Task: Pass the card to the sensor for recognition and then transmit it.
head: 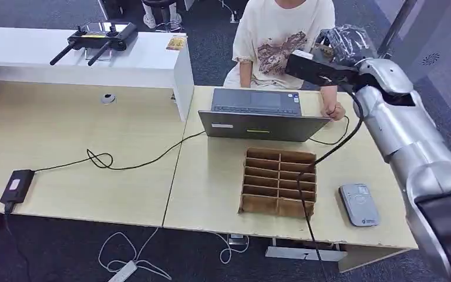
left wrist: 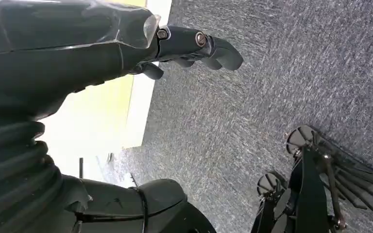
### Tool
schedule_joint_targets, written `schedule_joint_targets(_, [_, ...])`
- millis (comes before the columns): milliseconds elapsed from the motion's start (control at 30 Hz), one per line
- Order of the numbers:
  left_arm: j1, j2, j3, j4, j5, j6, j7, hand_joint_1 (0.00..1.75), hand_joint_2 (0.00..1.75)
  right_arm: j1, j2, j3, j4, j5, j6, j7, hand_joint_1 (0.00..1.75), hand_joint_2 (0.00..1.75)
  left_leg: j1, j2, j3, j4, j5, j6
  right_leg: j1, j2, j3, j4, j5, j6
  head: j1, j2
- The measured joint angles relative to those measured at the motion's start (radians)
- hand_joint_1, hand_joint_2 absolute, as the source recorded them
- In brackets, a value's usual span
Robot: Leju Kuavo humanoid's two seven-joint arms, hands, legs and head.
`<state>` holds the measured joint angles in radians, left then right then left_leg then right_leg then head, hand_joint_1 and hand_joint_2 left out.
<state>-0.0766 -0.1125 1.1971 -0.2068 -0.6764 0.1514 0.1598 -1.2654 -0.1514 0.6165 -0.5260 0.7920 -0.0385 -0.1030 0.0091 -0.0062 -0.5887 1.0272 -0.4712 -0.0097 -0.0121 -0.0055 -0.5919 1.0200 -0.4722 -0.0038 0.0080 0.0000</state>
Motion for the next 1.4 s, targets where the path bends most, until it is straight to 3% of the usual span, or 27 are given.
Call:
schedule_joint_targets(367, [0.001,0.0,0.001,0.0,-0.006,0.003,-0.001,0.0,1.75,-0.041,0.025,0.014,0.085,0.051,0.037,0.047,1.75,1.75,0.0,0.0,0.0,0.0,0.0,0.0,0.0,0.0,0.0,0.0,0.0,0.0,0.0,0.0])
schedule_joint_targets(1133, [0.001,0.01,0.001,0.0,-0.018,-0.006,-0.001,0.0,1.75,-0.056,0.046,0.02,0.144,0.072,0.055,0.077,1.75,1.75,0.0,0.0,0.0,0.0,0.0,0.0,0.0,0.0,0.0,0.0,0.0,0.0,0.0,0.0])
schedule_joint_targets(1167, [0.0,0.01,0.001,0.0,-0.018,-0.006,-0.001,0.0,1.75,-0.056,0.046,0.02,0.144,0.073,0.054,0.077,1.47,1.75,0.0,0.0,0.0,0.0,0.0,0.0,0.0,0.0,0.0,0.0,0.0,0.0,0.0,0.0])
schedule_joint_targets(1200, [0.0,0.01,0.001,0.0,-0.018,-0.006,-0.001,0.0,1.75,-0.056,0.046,0.02,0.144,0.074,0.054,0.077,0.1,1.75,0.0,0.0,0.0,0.0,0.0,0.0,0.0,0.0,0.0,0.0,0.0,0.0,0.0,0.0])
schedule_joint_targets(1233, [0.0,0.01,0.001,0.0,-0.019,-0.006,-0.001,0.0,1.75,-0.055,0.046,0.02,0.144,0.074,0.053,0.077,0.0,1.75,0.0,0.0,0.0,0.0,0.0,0.0,0.0,0.0,0.0,0.0,0.0,0.0,0.0,0.0])
schedule_joint_targets(1400, [0.001,0.01,0.001,0.0,-0.019,-0.006,-0.001,0.0,1.75,-0.053,0.046,0.02,0.144,0.078,0.032,0.079,0.0,1.75,0.0,0.0,0.0,0.0,0.0,0.0,0.0,0.0,0.0,0.0,0.0,0.0,0.0,0.0])
